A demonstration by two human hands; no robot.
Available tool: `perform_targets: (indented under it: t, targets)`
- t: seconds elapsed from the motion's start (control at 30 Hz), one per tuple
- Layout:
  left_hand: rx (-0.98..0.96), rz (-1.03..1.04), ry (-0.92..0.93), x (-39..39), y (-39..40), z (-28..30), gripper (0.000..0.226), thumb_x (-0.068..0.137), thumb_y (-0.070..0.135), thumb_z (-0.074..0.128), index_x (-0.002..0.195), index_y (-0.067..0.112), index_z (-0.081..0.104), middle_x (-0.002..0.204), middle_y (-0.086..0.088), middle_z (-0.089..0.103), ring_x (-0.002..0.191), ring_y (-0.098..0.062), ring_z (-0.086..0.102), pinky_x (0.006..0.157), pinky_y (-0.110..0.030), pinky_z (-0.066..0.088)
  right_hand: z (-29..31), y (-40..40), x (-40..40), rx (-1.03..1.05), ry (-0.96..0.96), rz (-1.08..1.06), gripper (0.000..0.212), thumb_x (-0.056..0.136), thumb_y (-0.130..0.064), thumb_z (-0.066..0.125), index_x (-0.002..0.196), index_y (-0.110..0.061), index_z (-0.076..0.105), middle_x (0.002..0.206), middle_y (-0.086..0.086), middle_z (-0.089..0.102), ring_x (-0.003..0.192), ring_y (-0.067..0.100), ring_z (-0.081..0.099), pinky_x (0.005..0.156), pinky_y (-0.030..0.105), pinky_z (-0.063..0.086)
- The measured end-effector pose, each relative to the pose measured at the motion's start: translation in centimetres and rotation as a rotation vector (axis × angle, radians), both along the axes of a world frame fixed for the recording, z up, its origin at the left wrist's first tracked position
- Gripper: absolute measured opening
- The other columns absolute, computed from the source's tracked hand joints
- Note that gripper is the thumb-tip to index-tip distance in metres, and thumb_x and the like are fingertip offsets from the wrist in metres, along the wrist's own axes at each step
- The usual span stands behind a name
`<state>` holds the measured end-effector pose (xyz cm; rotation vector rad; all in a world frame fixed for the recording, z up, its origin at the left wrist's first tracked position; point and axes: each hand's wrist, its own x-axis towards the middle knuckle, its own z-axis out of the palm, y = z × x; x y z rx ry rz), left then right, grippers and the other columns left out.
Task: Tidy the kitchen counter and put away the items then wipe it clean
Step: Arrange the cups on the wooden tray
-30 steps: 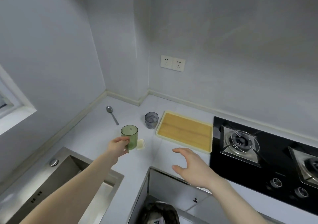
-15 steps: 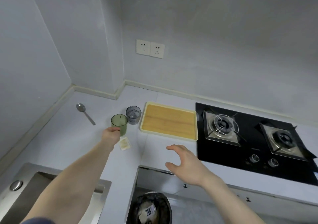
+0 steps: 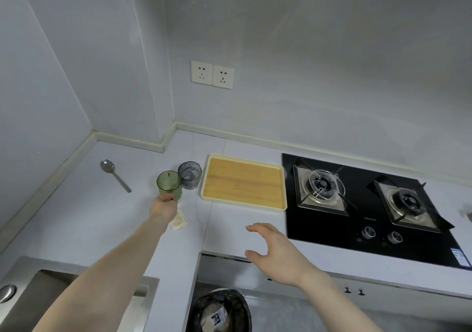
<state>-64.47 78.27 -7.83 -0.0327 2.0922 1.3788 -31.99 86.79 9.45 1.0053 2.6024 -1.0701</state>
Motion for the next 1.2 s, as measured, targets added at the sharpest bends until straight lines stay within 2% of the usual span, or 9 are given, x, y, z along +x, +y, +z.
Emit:
perform_targets:
  t: [0.13,0.27,0.37,0.53,0.63,0.73,0.93,1.03,1.2]
  targets:
    - [-0.066,-0.047,0.090,2.8,-2.2,1.8,0.025,0.090,0.011,0.065,0.114,0.018,0.068,0.121,-0.010,0.061,0.095,-0.030,0.061,0.076,-0.032,0.046,0.2,0.1,0.6,-0.010,0.018,0.000,0.056,0.096,-0.041,0.059,0.148,-0.035,0.041,0.154,-0.020,0.034,0.139,0.003,0.036,0.110,0.018,0.031]
    - [-0.106,-0.258,0.205,7.3,-5.7,4.3,0.025,0.090,0.012,0.067,0.112,0.022,0.067,0.126,-0.002,0.047,0.101,-0.022,0.057,0.072,-0.031,0.047,0.2,0.2,2.3,-0.030,0.045,-0.012,0.055,0.096,-0.041,0.060,0.148,-0.035,0.042,0.152,-0.019,0.035,0.138,0.002,0.036,0.111,0.023,0.037]
    - [-0.092,-0.437,0.325,11.4,-8.3,6.0,0.024,0.088,0.015,0.072,0.102,0.033,0.065,0.128,0.004,0.050,0.115,-0.019,0.055,0.080,-0.031,0.047,-0.1,0.2,4.5,-0.044,0.063,-0.020,0.055,0.095,-0.042,0.061,0.148,-0.035,0.043,0.153,-0.019,0.035,0.139,0.001,0.036,0.112,0.022,0.035]
    - [-0.175,-0.659,0.482,18.8,-9.5,9.9,0.027,0.089,0.022,0.070,0.108,0.037,0.059,0.129,0.011,0.050,0.112,-0.011,0.053,0.092,-0.027,0.042,-0.1,0.7,10.5,-0.058,0.103,-0.042,0.055,0.094,-0.042,0.060,0.147,-0.037,0.044,0.153,-0.019,0.037,0.139,0.002,0.037,0.114,0.024,0.034]
    - [-0.178,-0.753,0.600,23.5,-7.8,12.2,0.034,0.087,0.024,0.069,0.113,0.040,0.055,0.136,0.013,0.048,0.119,-0.013,0.056,0.099,-0.023,0.038,-0.1,1.7,15.4,-0.043,0.128,-0.054,0.057,0.094,-0.045,0.061,0.148,-0.038,0.042,0.155,-0.019,0.035,0.142,0.003,0.035,0.118,0.026,0.031]
    - [-0.168,-0.857,0.691,29.4,-4.4,13.7,0.038,0.088,0.031,0.069,0.120,0.042,0.050,0.147,0.012,0.041,0.136,-0.013,0.043,0.111,-0.023,0.030,0.0,3.1,21.3,-0.024,0.154,-0.081,0.058,0.095,-0.043,0.063,0.149,-0.037,0.041,0.156,-0.019,0.033,0.142,0.004,0.035,0.117,0.023,0.028]
    - [-0.115,-0.958,0.778,43.5,4.2,16.6,0.050,0.091,0.037,0.067,0.138,0.034,0.051,0.157,0.011,0.032,0.141,-0.015,0.037,0.113,-0.025,0.029,-0.2,5.8,33.8,-0.006,0.200,-0.174,0.059,0.094,-0.038,0.066,0.148,-0.037,0.042,0.160,-0.015,0.029,0.146,0.003,0.028,0.117,0.018,0.021]
    - [-0.052,-1.023,0.815,50.5,7.5,18.0,0.053,0.091,0.037,0.066,0.142,0.033,0.050,0.159,0.012,0.029,0.143,-0.013,0.034,0.114,-0.025,0.028,-0.2,7.2,39.4,-0.004,0.215,-0.238,0.060,0.092,-0.038,0.067,0.147,-0.037,0.043,0.158,-0.018,0.027,0.148,0.001,0.025,0.118,0.021,0.026]
    - [-0.015,-1.157,0.849,57.0,11.0,18.8,0.054,0.091,0.039,0.066,0.141,0.035,0.049,0.161,0.014,0.026,0.146,-0.012,0.029,0.116,-0.026,0.027,0.4,10.3,47.0,0.026,0.242,-0.343,0.060,0.092,-0.033,0.068,0.146,-0.037,0.043,0.158,-0.017,0.029,0.146,0.000,0.027,0.106,0.006,0.021]
